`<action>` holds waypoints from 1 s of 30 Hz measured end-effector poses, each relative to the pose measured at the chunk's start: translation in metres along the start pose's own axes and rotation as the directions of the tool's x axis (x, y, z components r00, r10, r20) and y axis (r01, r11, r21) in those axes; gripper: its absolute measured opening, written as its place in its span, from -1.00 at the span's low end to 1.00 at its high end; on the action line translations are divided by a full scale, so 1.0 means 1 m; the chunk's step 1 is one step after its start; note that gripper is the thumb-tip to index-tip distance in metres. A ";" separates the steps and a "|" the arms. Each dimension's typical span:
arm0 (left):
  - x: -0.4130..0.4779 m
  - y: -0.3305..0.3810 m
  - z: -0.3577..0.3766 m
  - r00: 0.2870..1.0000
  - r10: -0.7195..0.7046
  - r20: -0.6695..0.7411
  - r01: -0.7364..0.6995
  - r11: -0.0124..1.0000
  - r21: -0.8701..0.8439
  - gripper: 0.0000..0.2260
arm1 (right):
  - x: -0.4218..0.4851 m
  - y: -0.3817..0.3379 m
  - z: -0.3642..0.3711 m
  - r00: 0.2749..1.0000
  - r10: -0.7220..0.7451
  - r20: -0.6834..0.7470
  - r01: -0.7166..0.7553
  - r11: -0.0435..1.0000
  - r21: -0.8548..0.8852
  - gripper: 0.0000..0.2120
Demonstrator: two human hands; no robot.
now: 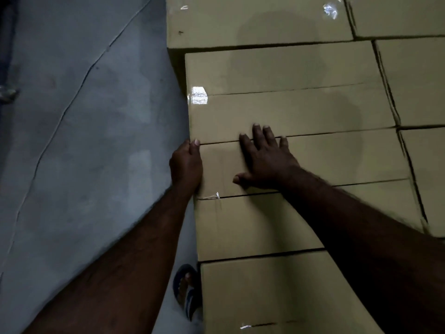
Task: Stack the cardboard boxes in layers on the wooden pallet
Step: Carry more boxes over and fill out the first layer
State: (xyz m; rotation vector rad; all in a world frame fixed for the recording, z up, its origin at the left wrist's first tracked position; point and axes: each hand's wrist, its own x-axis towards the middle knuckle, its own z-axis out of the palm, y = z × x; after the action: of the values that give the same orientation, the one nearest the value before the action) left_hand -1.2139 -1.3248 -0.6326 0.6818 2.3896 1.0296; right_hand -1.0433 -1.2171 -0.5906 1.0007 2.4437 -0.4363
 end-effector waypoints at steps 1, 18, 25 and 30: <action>0.001 0.001 -0.001 1.000 -0.011 0.027 0.010 1.000 0.005 -0.69 | 0.000 -0.001 -0.002 1.000 0.014 0.019 -0.014 1.000 0.003 0.10; 0.051 0.086 -0.063 0.946 -0.130 0.296 0.179 0.973 -0.143 -0.70 | -0.009 -0.043 -0.091 0.992 0.113 -0.060 -0.103 0.983 0.153 -0.20; 0.202 0.105 -0.037 0.945 -0.241 0.220 0.273 0.954 -0.124 -0.37 | 0.100 -0.036 -0.138 0.982 0.161 -0.101 -0.142 0.975 0.173 -0.25; 0.313 0.102 -0.003 0.915 -0.333 0.228 0.380 0.901 -0.208 -0.35 | 0.219 -0.044 -0.175 0.963 0.215 -0.164 -0.179 0.961 0.213 -0.16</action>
State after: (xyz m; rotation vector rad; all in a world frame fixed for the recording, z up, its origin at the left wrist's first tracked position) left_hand -1.4328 -1.0788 -0.6171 0.2221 2.0715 1.0284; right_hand -1.2644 -1.0429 -0.5534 1.4135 2.4639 -0.5453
